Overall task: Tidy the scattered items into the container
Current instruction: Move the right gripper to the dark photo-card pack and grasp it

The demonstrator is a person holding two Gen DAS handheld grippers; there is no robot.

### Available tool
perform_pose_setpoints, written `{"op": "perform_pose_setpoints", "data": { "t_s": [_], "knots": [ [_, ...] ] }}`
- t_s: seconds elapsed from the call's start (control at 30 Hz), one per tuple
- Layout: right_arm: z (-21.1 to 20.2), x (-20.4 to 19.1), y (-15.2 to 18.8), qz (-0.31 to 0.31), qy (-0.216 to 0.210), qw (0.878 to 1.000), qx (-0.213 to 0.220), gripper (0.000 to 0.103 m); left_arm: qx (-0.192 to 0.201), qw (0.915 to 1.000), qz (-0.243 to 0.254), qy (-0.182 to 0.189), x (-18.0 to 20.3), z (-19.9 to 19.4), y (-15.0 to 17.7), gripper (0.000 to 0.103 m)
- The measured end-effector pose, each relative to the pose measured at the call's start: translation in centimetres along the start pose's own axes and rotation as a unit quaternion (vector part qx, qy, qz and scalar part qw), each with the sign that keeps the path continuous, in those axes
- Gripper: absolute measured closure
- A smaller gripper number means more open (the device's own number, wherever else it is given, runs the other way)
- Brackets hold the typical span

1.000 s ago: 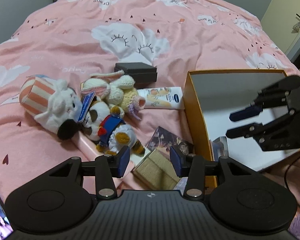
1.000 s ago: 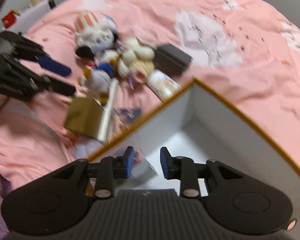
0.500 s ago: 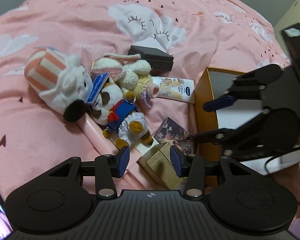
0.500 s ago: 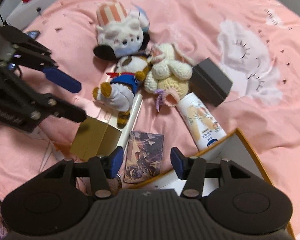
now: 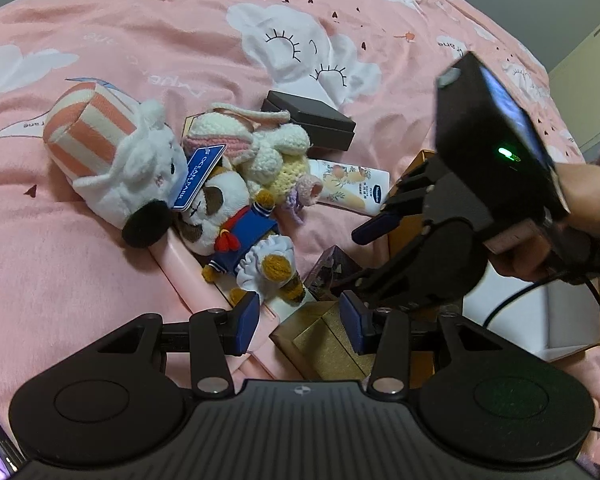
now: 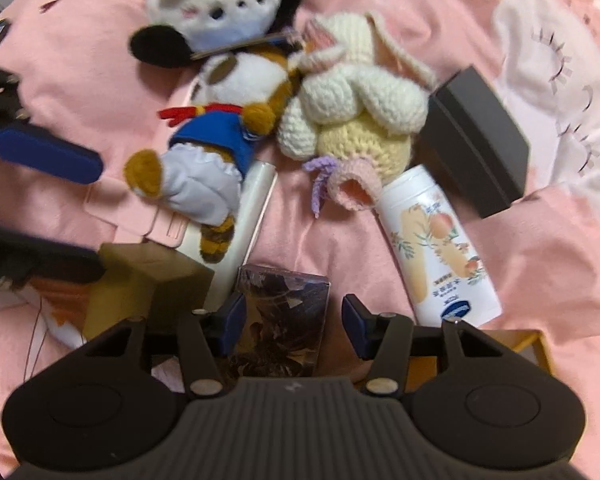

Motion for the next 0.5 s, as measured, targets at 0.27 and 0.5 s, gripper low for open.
{"op": "perform_pose_setpoints", "data": {
  "t_s": [0.27, 0.5],
  "knots": [
    [2.8, 0.8, -0.4, 0.023, -0.034, 0.998, -0.044, 0.035, 0.014, 0.9998, -0.002, -0.015, -0.5, 0.1, -0.3, 0.051],
    [3.8, 1.3, -0.4, 0.044, -0.055, 0.997, -0.043, 0.033, 0.009, 0.9999, 0.002, -0.014, -0.4, 0.7, 0.0, 0.051]
  ]
}}
Point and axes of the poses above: each gripper's, at about its wrist camera, not at the fingertips, and z roughly the way its jaws point, x to its right, y to its underside, the point moved 7 cm from there along z, roughly the way its jaws point, and after that the axes turned 4 degrees about -x, right-handed, at the moved point
